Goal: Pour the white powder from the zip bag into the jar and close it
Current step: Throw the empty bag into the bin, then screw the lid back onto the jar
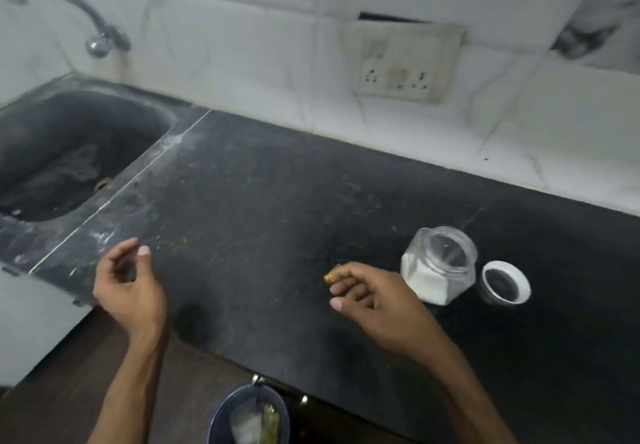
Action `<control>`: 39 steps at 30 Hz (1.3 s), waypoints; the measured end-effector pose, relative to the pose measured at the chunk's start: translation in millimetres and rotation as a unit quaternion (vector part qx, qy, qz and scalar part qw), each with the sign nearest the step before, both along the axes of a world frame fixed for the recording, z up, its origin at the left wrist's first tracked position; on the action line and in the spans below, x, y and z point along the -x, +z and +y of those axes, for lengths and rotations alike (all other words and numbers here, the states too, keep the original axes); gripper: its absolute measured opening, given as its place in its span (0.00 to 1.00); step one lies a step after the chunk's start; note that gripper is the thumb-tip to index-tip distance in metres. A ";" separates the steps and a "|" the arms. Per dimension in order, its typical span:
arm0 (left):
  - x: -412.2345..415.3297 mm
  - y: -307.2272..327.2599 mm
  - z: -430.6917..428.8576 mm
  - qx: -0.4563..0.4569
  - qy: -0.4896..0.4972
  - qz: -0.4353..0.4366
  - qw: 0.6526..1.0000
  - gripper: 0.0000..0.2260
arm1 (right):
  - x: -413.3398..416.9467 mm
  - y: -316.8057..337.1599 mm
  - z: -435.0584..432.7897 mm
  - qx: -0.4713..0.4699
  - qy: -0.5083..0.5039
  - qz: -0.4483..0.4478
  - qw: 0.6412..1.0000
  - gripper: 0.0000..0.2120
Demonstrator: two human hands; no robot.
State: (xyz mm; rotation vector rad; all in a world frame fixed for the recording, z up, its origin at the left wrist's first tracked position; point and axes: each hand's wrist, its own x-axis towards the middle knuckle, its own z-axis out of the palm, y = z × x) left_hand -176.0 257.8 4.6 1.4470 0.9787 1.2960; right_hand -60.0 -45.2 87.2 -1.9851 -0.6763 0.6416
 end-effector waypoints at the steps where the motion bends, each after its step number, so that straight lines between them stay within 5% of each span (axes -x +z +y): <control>1: -17.5 16.3 -11.9 -0.014 -0.031 -0.010 0.999 0.09 | -8.5 5.2 -6.0 -0.007 -0.012 -0.010 1.000 0.11; 7: -121.1 90.5 -121.4 -0.094 -0.249 -0.013 0.964 0.07 | -61.3 33.2 -59.9 -0.036 -0.085 -0.084 0.992 0.11; 13: -198.8 106.1 -240.9 -0.158 -0.497 0.070 0.851 0.11 | -107.8 43.0 -126.4 -0.013 -0.139 -0.146 0.979 0.14; 17: -215.7 71.7 -288.5 -0.220 -0.550 0.149 0.792 0.20 | -127.1 36.0 -160.9 0.013 -0.160 -0.164 0.973 0.16; 23: -212.3 40.7 -300.0 -0.199 -0.517 0.151 0.818 0.31 | -137.5 4.4 -201.4 0.190 -0.144 -0.123 0.963 0.30; 30: -201.2 24.6 -295.9 -0.183 -0.514 0.152 0.824 0.40 | -153.5 -40.8 -204.6 0.286 -0.159 -0.087 0.941 0.48; 35: -197.7 14.0 -295.7 -0.104 -0.513 0.112 0.845 0.43 | -158.5 -61.0 -186.3 0.320 -0.181 -0.068 0.928 0.48; 39: -197.8 12.0 -294.5 -0.087 -0.510 0.111 0.848 0.43 | -151.4 -79.0 -175.5 0.350 -0.182 -0.108 0.913 0.38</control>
